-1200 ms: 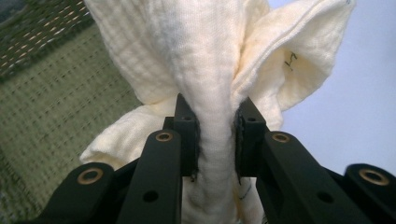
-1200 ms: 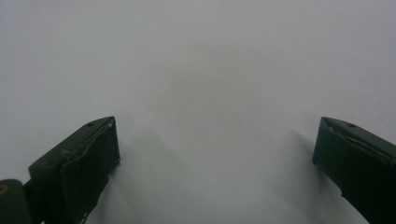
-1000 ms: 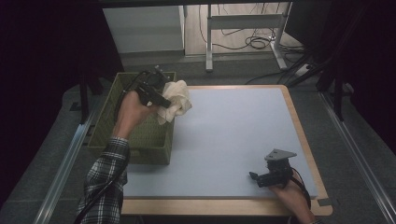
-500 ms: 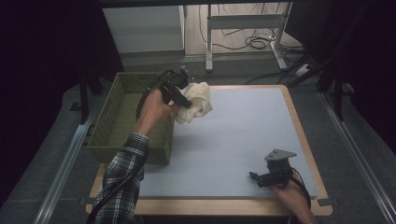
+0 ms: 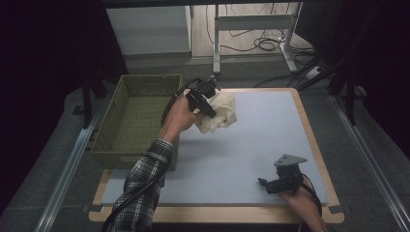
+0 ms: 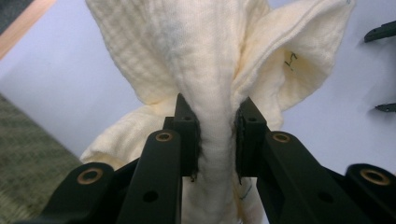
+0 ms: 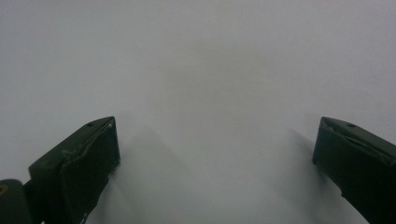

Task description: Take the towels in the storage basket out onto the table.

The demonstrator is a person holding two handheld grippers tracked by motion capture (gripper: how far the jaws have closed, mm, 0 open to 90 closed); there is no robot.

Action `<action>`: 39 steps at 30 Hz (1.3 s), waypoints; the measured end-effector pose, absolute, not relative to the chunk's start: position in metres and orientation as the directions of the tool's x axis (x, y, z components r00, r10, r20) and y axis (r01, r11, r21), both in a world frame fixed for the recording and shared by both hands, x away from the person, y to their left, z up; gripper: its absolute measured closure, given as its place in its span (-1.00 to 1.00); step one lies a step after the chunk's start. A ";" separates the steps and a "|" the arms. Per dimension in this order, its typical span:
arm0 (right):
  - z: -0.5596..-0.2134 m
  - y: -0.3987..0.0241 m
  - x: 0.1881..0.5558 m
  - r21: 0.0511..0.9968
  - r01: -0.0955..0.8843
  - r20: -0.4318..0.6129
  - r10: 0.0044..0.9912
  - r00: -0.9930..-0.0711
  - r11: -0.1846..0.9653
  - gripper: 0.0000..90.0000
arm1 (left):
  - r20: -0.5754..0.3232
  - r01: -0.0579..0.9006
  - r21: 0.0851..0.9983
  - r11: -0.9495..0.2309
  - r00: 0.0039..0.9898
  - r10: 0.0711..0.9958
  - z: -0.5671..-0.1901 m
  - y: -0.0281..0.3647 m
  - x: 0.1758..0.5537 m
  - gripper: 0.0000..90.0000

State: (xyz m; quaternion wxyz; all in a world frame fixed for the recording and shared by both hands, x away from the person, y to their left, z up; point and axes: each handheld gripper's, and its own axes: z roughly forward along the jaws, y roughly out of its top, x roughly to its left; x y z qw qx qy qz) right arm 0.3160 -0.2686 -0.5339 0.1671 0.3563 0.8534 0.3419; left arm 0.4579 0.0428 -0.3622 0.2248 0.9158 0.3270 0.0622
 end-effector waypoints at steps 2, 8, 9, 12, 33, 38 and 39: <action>-0.534 -0.269 0.316 0.703 0.494 -0.041 0.722 -0.690 0.512 -0.99 | -0.039 0.567 0.449 -0.691 0.785 0.619 -0.367 0.035 0.459 0.68; -0.534 -0.269 0.316 0.703 0.493 -0.043 0.722 -0.691 0.513 -0.99 | -0.039 0.552 0.422 -0.719 0.804 0.594 -0.386 0.012 0.462 0.68; -0.534 -0.269 0.316 0.703 0.492 -0.043 0.722 -0.691 0.513 -0.99 | -0.043 0.553 0.419 -0.720 0.804 0.593 -0.389 0.010 0.462 0.68; -0.534 -0.269 0.316 0.703 0.493 -0.042 0.722 -0.690 0.512 -0.99 | -0.042 0.550 0.407 -0.729 0.809 0.586 -0.399 0.000 0.463 0.68; -0.534 -0.269 0.316 0.703 0.493 -0.042 0.723 -0.690 0.512 -0.99 | -0.066 0.539 0.367 -0.758 0.828 0.557 -0.476 -0.039 0.460 0.36; -0.534 -0.268 0.316 0.703 0.494 -0.042 0.723 -0.690 0.512 -0.99 | -0.088 0.551 0.406 -0.729 0.817 0.569 -0.476 -0.035 0.459 -0.07; -0.534 -0.268 0.316 0.702 0.495 -0.041 0.723 -0.689 0.511 -0.99 | -0.093 0.551 0.423 -0.719 0.816 0.571 -0.472 -0.031 0.458 -0.21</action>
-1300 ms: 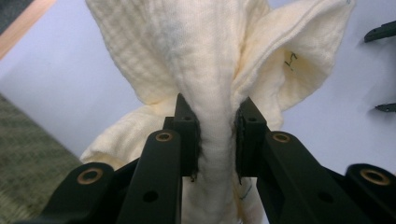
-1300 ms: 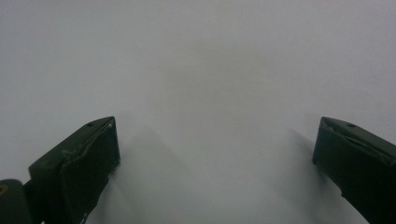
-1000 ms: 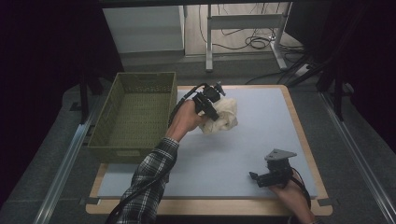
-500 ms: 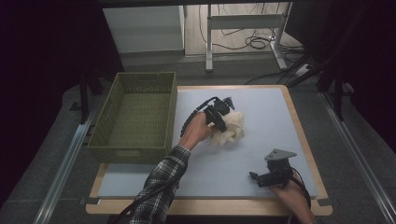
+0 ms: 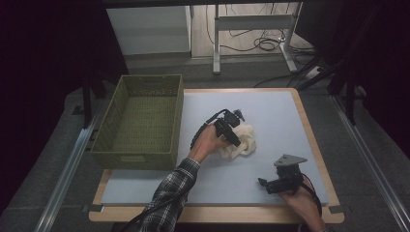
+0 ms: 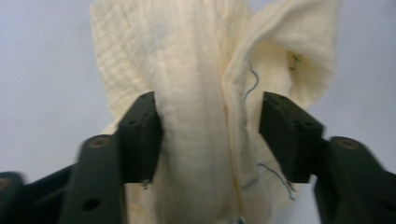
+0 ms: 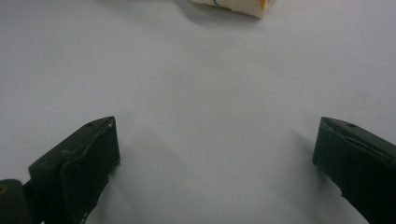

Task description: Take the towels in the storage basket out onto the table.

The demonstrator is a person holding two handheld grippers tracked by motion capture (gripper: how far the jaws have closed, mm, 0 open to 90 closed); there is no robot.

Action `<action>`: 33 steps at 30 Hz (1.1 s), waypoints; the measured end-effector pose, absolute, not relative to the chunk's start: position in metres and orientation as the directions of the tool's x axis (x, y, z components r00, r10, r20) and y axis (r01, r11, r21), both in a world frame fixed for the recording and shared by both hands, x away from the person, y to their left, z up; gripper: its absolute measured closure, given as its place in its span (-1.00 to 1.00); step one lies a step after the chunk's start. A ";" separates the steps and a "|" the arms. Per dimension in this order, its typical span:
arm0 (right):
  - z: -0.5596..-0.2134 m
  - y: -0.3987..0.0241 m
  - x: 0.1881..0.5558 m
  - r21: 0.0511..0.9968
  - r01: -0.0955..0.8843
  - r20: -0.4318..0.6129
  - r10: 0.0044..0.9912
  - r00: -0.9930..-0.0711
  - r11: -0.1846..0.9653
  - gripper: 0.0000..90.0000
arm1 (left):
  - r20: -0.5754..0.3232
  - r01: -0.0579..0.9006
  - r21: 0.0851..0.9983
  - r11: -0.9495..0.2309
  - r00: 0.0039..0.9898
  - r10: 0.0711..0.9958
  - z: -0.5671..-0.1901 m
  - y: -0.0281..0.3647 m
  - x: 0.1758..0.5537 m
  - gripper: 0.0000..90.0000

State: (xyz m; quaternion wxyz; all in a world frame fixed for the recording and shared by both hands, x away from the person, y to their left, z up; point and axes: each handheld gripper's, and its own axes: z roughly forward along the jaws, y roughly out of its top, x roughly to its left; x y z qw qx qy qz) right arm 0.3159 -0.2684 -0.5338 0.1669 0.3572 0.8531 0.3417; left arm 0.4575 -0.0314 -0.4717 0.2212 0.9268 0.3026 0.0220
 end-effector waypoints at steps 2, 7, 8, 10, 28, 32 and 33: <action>-0.534 -0.268 0.316 0.702 0.496 -0.040 0.723 -0.689 0.512 -0.99 | -0.091 0.550 0.433 -0.714 0.815 0.572 -0.469 -0.030 0.456 -0.26; -0.534 -0.268 0.316 0.701 0.496 -0.041 0.723 -0.690 0.513 -0.99 | -0.077 0.533 0.480 -0.697 0.817 0.571 -0.453 -0.017 0.446 -0.38; -0.534 -0.268 0.316 0.701 0.496 -0.041 0.723 -0.690 0.513 -0.99 | -0.077 0.533 0.480 -0.697 0.817 0.571 -0.453 -0.017 0.446 -0.38; -0.533 -0.268 0.316 0.701 0.496 -0.040 0.723 -0.690 0.513 -0.97 | -0.067 0.528 0.488 -0.695 0.817 0.573 -0.452 -0.012 0.442 -0.38; -0.511 -0.271 0.336 0.731 0.475 -0.007 0.702 -0.712 0.489 -0.08 | -0.016 0.550 0.517 -0.656 0.772 0.635 -0.484 0.020 0.396 -0.11; -0.506 -0.268 0.348 0.743 0.475 0.021 0.694 -0.720 0.471 0.09 | 0.004 0.549 0.539 -0.639 0.757 0.653 -0.496 0.022 0.389 -0.09; -0.505 -0.266 0.352 0.744 0.476 0.025 0.692 -0.721 0.469 0.12 | 0.009 0.546 0.543 -0.638 0.756 0.654 -0.499 0.023 0.389 -0.09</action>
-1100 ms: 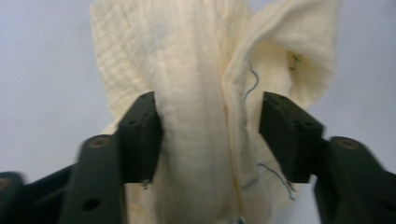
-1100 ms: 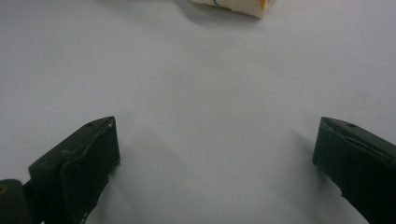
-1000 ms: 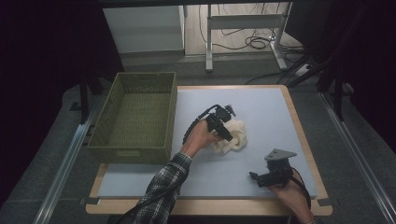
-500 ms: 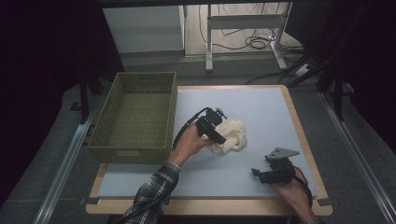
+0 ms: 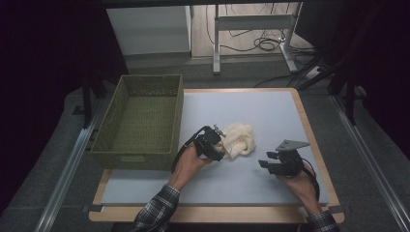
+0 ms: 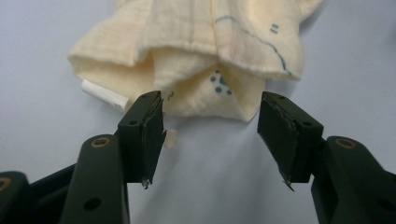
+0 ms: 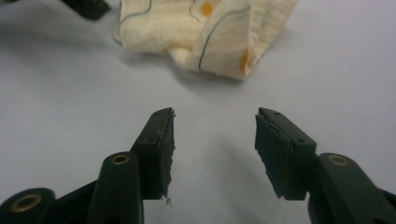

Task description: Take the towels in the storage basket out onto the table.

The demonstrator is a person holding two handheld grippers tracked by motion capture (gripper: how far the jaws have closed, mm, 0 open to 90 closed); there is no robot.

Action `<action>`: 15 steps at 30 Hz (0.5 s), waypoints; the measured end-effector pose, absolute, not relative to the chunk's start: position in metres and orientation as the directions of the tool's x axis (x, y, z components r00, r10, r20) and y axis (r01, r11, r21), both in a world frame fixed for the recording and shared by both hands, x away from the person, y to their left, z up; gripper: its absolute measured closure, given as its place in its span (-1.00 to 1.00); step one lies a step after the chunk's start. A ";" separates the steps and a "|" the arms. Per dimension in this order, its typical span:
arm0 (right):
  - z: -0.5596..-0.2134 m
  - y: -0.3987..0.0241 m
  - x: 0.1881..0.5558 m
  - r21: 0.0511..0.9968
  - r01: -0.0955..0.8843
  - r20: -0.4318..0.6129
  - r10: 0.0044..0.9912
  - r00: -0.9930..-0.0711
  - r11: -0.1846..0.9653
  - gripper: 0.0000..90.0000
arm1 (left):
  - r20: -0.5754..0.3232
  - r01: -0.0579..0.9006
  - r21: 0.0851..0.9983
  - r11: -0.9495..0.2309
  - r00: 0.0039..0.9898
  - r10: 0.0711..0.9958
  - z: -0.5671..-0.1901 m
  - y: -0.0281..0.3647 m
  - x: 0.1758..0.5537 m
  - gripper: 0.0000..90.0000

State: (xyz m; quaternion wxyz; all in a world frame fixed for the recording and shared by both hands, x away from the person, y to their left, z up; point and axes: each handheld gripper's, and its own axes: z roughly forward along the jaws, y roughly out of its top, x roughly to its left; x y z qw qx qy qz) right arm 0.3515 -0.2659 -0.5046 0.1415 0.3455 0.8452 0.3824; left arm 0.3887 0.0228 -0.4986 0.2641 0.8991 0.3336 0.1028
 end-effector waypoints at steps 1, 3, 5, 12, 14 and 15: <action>-0.503 -0.264 0.355 0.746 0.474 0.028 0.689 -0.724 0.468 0.13 | 0.009 0.546 0.551 -0.631 0.752 0.659 -0.501 0.023 0.388 -0.09; -0.501 -0.260 0.361 0.747 0.477 0.040 0.685 -0.728 0.463 0.14 | 0.012 0.545 0.563 -0.622 0.747 0.665 -0.506 0.024 0.388 -0.10; -0.497 -0.255 0.368 0.750 0.473 0.039 0.683 -0.730 0.463 0.14 | 0.014 0.543 0.580 -0.608 0.739 0.673 -0.509 0.025 0.387 -0.13; -0.484 -0.230 0.401 0.746 0.463 0.020 0.679 -0.734 0.478 0.05 | -0.009 0.543 0.622 -0.564 0.726 0.688 -0.519 0.026 0.390 -0.03; -0.482 -0.221 0.410 0.740 0.461 0.007 0.680 -0.733 0.490 0.05 | -0.018 0.542 0.629 -0.558 0.727 0.687 -0.521 0.025 0.391 0.03; -0.481 -0.216 0.414 0.735 0.460 -0.003 0.681 -0.732 0.498 0.06 | -0.029 0.541 0.634 -0.553 0.731 0.681 -0.522 0.025 0.391 0.11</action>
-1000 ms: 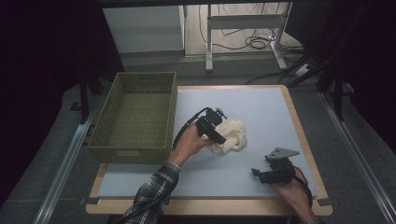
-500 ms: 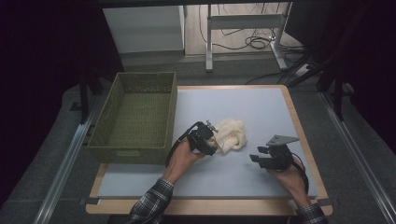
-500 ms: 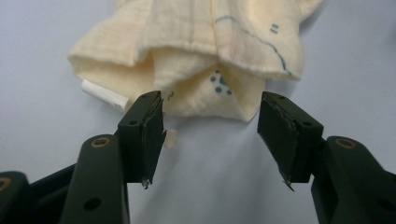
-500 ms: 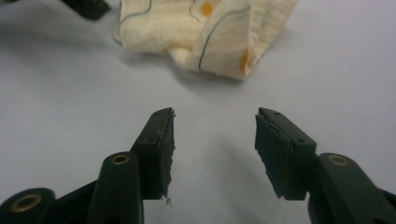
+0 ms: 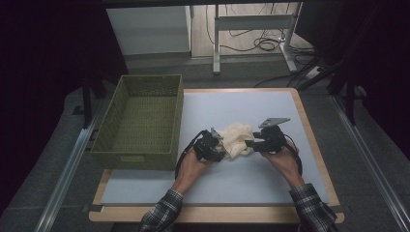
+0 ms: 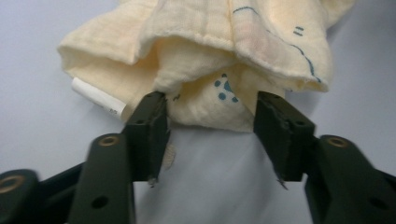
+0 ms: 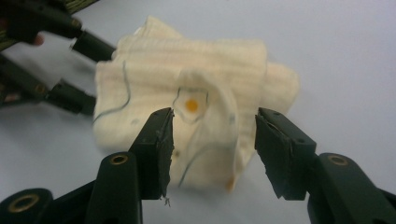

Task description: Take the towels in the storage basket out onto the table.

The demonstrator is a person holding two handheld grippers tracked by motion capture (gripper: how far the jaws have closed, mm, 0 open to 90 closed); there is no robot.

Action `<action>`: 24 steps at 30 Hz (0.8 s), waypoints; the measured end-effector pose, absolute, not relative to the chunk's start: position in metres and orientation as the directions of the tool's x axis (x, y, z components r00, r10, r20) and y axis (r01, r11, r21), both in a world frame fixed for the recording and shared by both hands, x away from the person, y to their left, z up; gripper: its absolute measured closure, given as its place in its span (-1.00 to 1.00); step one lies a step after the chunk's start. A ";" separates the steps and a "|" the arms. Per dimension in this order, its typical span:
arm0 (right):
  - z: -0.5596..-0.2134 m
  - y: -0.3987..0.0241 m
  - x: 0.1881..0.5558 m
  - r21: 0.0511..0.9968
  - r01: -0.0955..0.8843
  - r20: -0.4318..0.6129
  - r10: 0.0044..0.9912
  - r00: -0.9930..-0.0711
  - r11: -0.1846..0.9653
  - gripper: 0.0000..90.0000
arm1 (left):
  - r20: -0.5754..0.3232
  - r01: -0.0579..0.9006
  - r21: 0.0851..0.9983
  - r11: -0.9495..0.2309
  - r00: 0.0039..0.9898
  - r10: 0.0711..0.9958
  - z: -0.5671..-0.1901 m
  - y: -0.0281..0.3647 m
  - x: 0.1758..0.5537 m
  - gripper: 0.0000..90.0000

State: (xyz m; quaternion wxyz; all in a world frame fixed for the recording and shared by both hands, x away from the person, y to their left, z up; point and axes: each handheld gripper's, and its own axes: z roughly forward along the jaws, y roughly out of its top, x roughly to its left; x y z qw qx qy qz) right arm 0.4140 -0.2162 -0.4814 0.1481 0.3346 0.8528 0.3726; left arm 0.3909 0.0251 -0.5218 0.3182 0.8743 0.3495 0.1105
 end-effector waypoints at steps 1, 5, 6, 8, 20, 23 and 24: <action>-0.481 -0.212 0.418 0.729 0.460 -0.013 0.681 -0.732 0.508 0.07 | -0.037 0.538 0.639 -0.551 0.736 0.676 -0.523 0.025 0.391 0.20; -0.486 -0.197 0.429 0.685 0.464 -0.058 0.676 -0.734 0.562 0.60 | -0.059 0.529 0.656 -0.538 0.746 0.663 -0.525 0.028 0.387 0.72; -0.486 -0.196 0.428 0.679 0.459 -0.067 0.671 -0.738 0.573 0.74 | -0.048 0.523 0.657 -0.542 0.747 0.663 -0.525 0.029 0.386 0.81; -0.483 -0.199 0.424 0.683 0.444 -0.082 0.665 -0.742 0.580 0.90 | -0.039 0.519 0.664 -0.538 0.743 0.668 -0.524 0.033 0.382 0.87; -0.466 -0.291 0.390 0.702 0.529 -0.020 0.755 -0.655 0.477 0.91 | -0.073 0.521 0.682 -0.514 0.747 0.661 -0.520 0.046 0.347 0.84; -0.484 -0.306 0.383 0.677 0.574 0.024 0.766 -0.643 0.461 0.88 | -0.081 0.527 0.658 -0.538 0.760 0.645 -0.523 0.043 0.340 0.69; -0.490 -0.309 0.382 0.668 0.580 0.024 0.765 -0.643 0.466 0.83 | -0.077 0.526 0.658 -0.539 0.759 0.646 -0.524 0.042 0.339 0.56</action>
